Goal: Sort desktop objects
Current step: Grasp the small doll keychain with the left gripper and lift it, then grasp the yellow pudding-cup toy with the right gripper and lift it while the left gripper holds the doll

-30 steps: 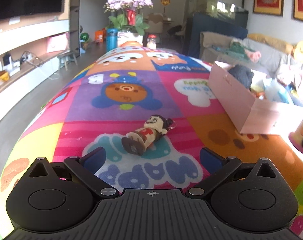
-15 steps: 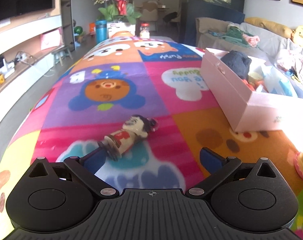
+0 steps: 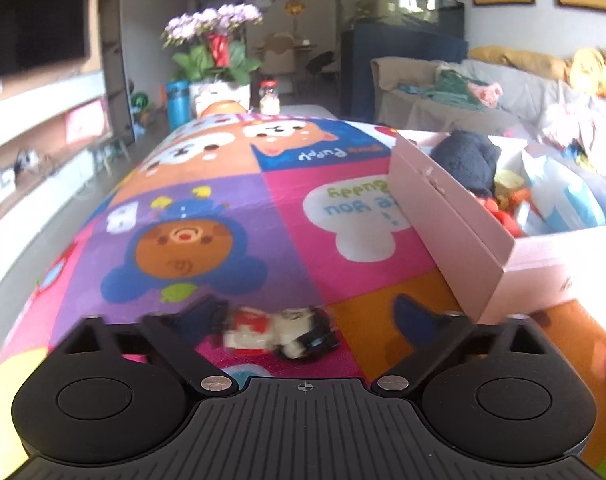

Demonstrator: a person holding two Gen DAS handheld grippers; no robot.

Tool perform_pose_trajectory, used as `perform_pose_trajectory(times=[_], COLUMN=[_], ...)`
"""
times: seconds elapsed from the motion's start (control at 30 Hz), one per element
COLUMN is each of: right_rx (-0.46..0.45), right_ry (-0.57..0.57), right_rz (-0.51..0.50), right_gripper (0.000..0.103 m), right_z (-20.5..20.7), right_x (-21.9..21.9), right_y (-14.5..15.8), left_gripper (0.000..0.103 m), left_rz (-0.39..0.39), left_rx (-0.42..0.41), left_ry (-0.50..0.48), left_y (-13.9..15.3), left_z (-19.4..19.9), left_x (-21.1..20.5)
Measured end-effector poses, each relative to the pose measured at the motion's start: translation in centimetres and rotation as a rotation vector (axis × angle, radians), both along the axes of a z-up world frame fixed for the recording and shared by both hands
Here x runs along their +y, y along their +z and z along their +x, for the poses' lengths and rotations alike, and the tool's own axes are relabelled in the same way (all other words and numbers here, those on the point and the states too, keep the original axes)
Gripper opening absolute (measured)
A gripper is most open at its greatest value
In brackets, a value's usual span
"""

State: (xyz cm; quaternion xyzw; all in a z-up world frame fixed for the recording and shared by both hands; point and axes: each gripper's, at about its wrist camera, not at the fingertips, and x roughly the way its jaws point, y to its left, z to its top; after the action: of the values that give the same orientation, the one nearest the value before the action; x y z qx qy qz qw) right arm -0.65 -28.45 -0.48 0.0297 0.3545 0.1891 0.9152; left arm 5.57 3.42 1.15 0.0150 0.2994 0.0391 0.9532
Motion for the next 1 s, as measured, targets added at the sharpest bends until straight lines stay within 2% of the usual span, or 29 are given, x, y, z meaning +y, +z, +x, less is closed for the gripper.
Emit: perform_pose_trajectory(times=[0.03,0.23,0.3,0.47,0.57,0.67,0.83,0.9,0.93,1.0], right_rx=[0.0,0.0,0.001,0.005,0.008,0.009,0.0,-0.007,-0.016,-0.034], right_ry=[0.0,-0.001,-0.001,0.002,0.007,0.015,0.031,0.072,0.095,0.114], right_rz=[0.0,0.001,0.0,-0.012,-0.024,-0.035,-0.114,-0.119,-0.116,-0.124], right_gripper=[0.103,0.103,0.103,0.103,0.103,0.103,0.103,0.102,0.101,0.087], right_z=[-0.1,-0.1,0.0,0.1,0.1,0.1,0.1,0.3,0.3,0.3], right_x=[0.0,0.1,0.1,0.2,0.4,0.5,1.8,2.3,2.4,2.9], right_y=[0.0,0.1,0.0,0.0,0.0,-0.1,-0.1,-0.1,-0.1,0.1], left_gripper=[0.07,0.069,0.069,0.069,0.069,0.07,0.078,0.08,0.081,0.082], left_rz=[0.015,0.012,-0.013,-0.06,-0.075,-0.058,-0.067,-0.064,-0.064,-0.065], left_rx=[0.012,0.01,0.014,0.011,0.047,0.059,0.075,0.078,0.078,0.076], left_ry=[0.001,-0.009,-0.066,-0.289,-0.354,-0.366,-0.355,-0.356,-0.356,-0.356], left_y=[-0.1,0.2,0.6,1.3,0.8,0.1,-0.5,-0.6,-0.6,-0.5], left_z=[0.1,-1.2,-3.0,-8.4,-9.8,-10.3,-10.4,-10.6,-10.7,-10.8], left_x=[-0.2,-0.4,-1.3,-5.2,-6.8,-7.5,-7.4,-7.4,-7.4,-7.3])
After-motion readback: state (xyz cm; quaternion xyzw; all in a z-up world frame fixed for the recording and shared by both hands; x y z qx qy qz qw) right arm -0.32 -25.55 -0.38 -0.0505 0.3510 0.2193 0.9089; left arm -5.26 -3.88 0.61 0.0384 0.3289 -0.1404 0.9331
